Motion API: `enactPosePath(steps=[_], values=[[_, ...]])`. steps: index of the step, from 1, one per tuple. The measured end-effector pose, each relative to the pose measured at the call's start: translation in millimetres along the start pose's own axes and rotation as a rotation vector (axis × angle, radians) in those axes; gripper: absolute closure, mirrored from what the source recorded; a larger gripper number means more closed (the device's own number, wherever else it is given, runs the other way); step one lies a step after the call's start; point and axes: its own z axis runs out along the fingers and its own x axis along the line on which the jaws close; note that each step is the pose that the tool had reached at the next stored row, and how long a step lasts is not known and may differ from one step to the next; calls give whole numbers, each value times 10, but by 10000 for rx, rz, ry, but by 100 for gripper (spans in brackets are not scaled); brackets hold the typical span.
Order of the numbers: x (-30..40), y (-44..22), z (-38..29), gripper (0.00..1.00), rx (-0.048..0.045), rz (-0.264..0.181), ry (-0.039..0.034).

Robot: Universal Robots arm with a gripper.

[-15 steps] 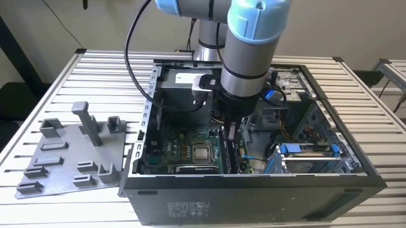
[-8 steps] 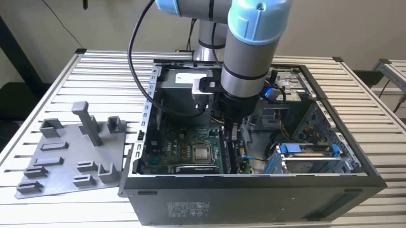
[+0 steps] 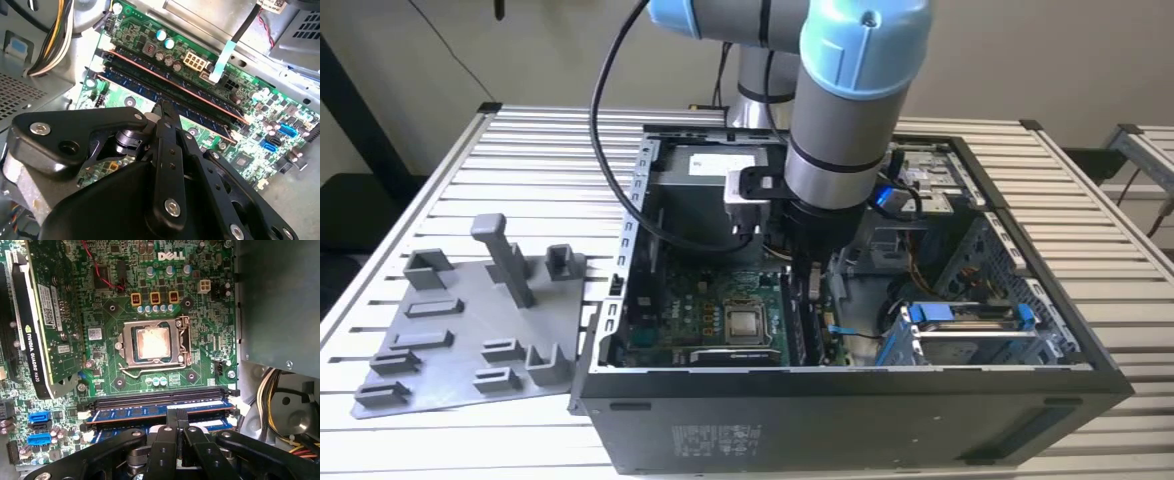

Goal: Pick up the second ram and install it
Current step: 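Press down the second ram until it locks into place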

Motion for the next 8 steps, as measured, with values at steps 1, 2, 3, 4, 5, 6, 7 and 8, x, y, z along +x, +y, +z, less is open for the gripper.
enactPosePath(steps=[1, 2, 3, 4, 5, 6, 7, 8], values=[[5, -1, 1, 89, 1, 0, 1], [10, -1, 2, 89, 1, 0, 2], [14, -2, 3, 89, 1, 0, 4], [18, -4, 4, 89, 1, 0, 5], [25, -6, 6, 89, 1, -2, 4], [34, -9, 7, 89, 0, -1, 6], [42, -10, 8, 89, 1, 0, 5], [53, -12, 8, 89, 1, -1, 6]])
